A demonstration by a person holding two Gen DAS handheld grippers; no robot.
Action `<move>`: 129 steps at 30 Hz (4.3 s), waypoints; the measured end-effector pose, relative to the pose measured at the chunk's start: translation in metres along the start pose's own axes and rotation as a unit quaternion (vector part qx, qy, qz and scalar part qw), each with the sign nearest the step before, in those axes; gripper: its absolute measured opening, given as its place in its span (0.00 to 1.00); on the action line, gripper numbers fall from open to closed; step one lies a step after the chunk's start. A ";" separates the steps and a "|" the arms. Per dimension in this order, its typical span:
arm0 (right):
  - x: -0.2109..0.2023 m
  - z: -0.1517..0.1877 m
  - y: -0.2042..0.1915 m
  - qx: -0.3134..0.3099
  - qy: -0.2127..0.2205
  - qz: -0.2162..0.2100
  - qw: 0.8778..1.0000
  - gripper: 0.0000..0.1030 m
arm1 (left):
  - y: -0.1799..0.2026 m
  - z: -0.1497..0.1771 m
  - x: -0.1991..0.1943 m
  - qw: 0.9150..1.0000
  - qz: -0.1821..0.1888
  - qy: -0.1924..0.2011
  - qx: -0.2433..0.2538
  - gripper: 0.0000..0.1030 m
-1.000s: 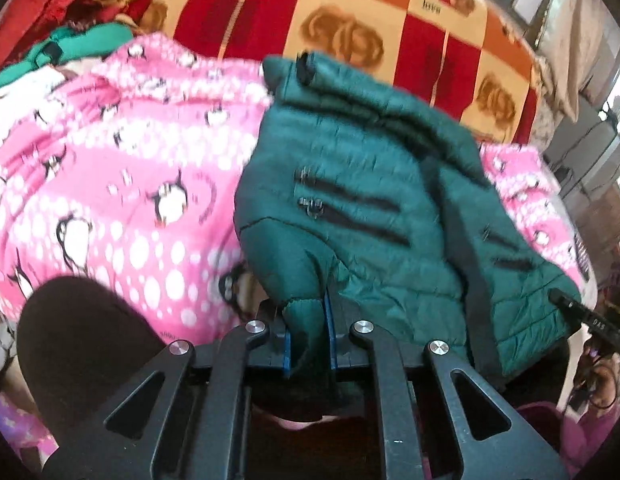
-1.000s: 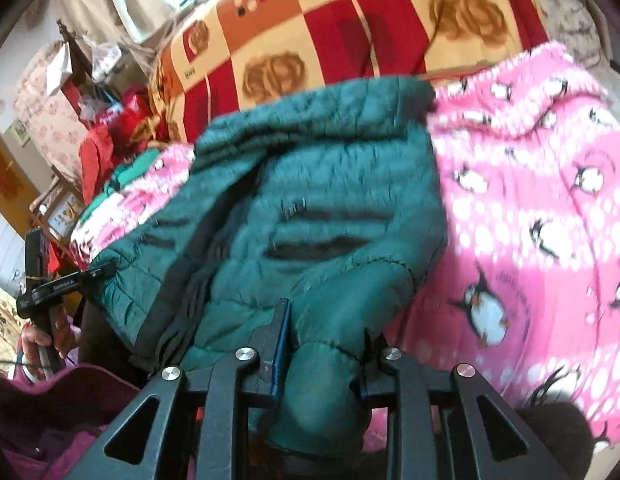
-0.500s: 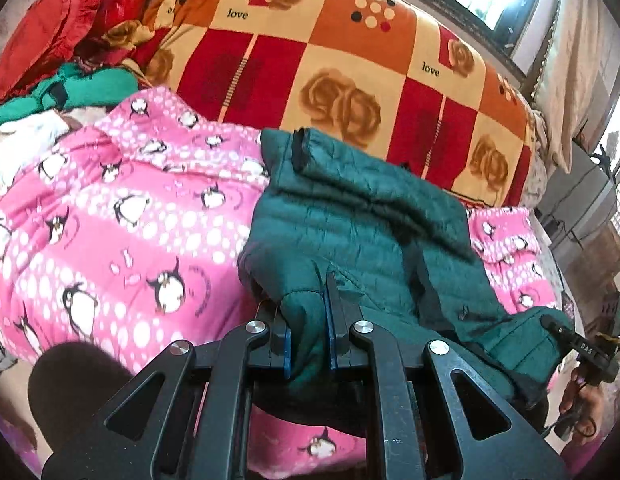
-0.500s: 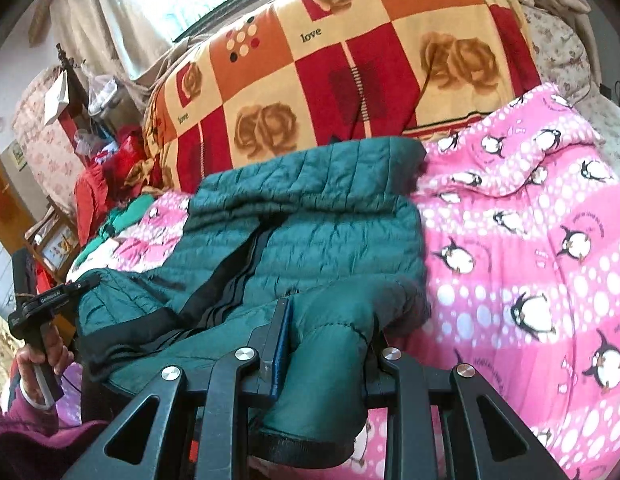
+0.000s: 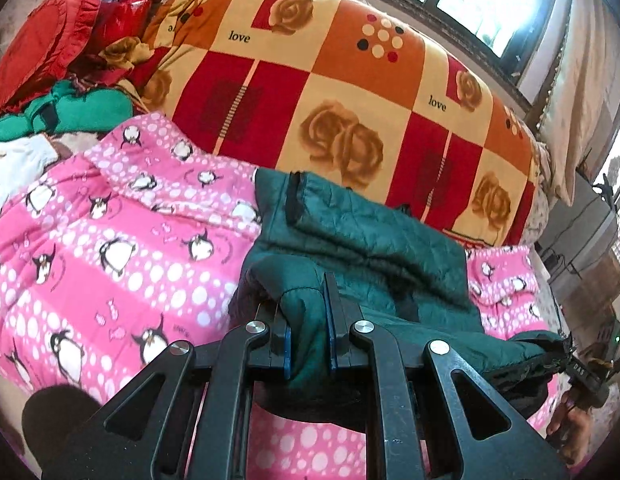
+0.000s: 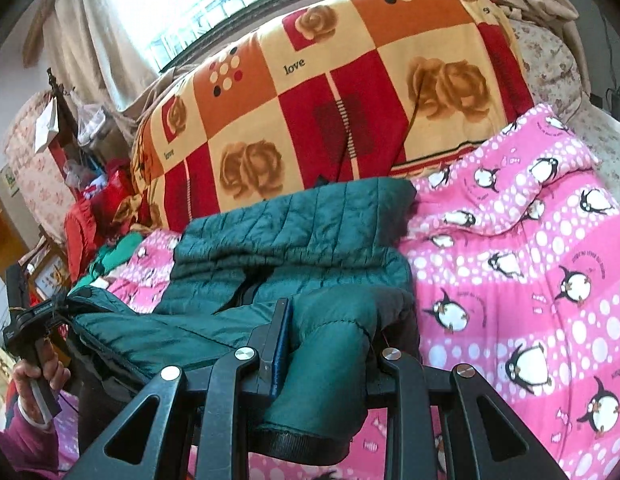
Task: Fold large clothes
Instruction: 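Lift the hem with both grippers and fold it over toward the collar, then open both grippers and release the folded hem onto the jacket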
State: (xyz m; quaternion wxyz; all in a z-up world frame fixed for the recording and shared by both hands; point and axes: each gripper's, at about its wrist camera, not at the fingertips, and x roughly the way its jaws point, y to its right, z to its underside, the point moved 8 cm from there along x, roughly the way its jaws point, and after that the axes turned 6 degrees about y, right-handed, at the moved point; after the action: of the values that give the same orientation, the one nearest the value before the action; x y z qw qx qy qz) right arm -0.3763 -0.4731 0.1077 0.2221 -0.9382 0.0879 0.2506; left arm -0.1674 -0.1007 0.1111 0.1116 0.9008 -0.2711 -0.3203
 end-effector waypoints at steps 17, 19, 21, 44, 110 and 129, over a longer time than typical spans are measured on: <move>0.014 -0.042 0.007 -0.007 0.051 0.038 0.998 0.24 | 0.011 -0.045 0.026 0.998 -0.026 0.050 0.004 0.11; 0.016 -0.045 0.008 -0.006 0.054 0.041 0.998 0.24 | 0.011 -0.049 0.029 0.998 -0.028 0.053 0.004 0.11; 0.018 -0.048 0.009 -0.006 0.056 0.041 0.998 0.24 | 0.012 -0.051 0.030 0.998 -0.029 0.054 0.006 0.11; 0.067 -0.084 0.018 -0.013 0.046 0.058 0.997 0.24 | 0.014 -0.076 0.072 0.996 -0.061 0.055 0.026 0.11; 0.264 -0.095 0.095 0.050 -0.058 0.078 0.994 0.37 | -0.006 -0.112 0.191 0.994 -0.093 0.060 0.016 0.74; 0.218 -0.110 0.032 -0.075 -0.017 0.049 0.996 0.78 | 0.021 -0.090 0.205 0.992 -0.103 0.032 0.066 0.74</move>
State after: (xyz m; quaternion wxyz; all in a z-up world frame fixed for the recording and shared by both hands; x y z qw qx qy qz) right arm -0.1508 -0.5641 0.0697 0.1405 -0.9424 0.1106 0.2828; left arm 0.0140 -0.2308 0.0820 0.0270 0.9393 -0.1932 -0.2821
